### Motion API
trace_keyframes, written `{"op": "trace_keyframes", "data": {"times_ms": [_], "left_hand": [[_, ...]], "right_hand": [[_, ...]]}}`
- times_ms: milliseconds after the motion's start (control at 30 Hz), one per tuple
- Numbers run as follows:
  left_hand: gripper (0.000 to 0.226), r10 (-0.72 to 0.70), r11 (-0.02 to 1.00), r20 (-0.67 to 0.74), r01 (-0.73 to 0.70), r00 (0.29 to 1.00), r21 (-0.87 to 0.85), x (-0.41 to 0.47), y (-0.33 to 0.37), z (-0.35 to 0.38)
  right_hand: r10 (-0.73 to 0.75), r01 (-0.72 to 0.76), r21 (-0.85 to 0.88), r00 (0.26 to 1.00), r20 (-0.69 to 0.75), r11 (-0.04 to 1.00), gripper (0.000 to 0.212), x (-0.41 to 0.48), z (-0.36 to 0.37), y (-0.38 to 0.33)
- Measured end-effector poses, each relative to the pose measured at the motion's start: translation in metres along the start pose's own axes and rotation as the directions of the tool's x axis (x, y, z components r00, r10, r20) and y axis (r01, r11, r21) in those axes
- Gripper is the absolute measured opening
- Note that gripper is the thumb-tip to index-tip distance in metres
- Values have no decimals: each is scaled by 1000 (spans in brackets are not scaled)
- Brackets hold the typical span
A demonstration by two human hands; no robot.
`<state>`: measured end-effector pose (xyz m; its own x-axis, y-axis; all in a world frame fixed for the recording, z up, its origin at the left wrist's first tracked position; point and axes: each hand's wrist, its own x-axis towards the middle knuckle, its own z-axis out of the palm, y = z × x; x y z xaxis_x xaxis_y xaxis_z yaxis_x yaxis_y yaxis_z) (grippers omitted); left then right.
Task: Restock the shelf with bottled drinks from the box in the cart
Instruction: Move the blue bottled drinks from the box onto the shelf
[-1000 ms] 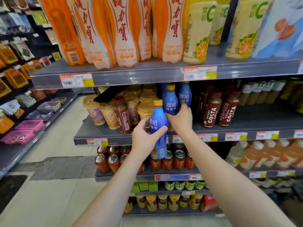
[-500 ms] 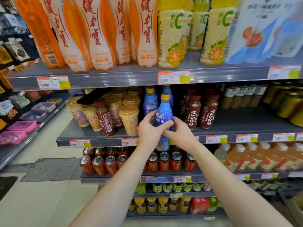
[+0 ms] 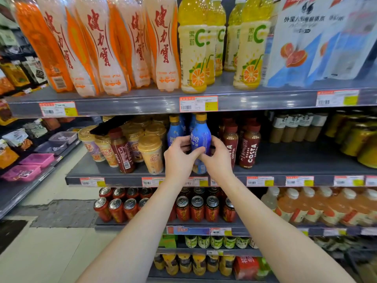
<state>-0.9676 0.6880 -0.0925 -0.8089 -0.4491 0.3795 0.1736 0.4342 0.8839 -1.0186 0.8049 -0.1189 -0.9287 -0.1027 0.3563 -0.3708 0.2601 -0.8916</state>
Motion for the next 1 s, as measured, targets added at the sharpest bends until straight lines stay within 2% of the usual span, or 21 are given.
{"op": "trace_keyframes", "data": {"times_ms": [133,267,433,767,1000], "left_hand": [[43,-12,992,-14,13,1000,122,4,-1,1],[47,12,968,-27,-5,1000,252,11,1,2],[47,-39,950,-30,46,999,308,21,-1,5],[45,-10,952,22,3,1000,306,13,-15,8],[41,-10,967,44,-1,999,256,0,-28,-5]], "right_hand": [[-10,14,-57,998,63,998,57,9,8,6],[16,-12,-71,998,60,997,56,16,14,7],[51,-45,-91,997,64,995,57,22,17,12],[94,-88,-126,995,42,988,61,13,21,17],[215,-210,-127,976,27,969,74,10,25,11]]}}
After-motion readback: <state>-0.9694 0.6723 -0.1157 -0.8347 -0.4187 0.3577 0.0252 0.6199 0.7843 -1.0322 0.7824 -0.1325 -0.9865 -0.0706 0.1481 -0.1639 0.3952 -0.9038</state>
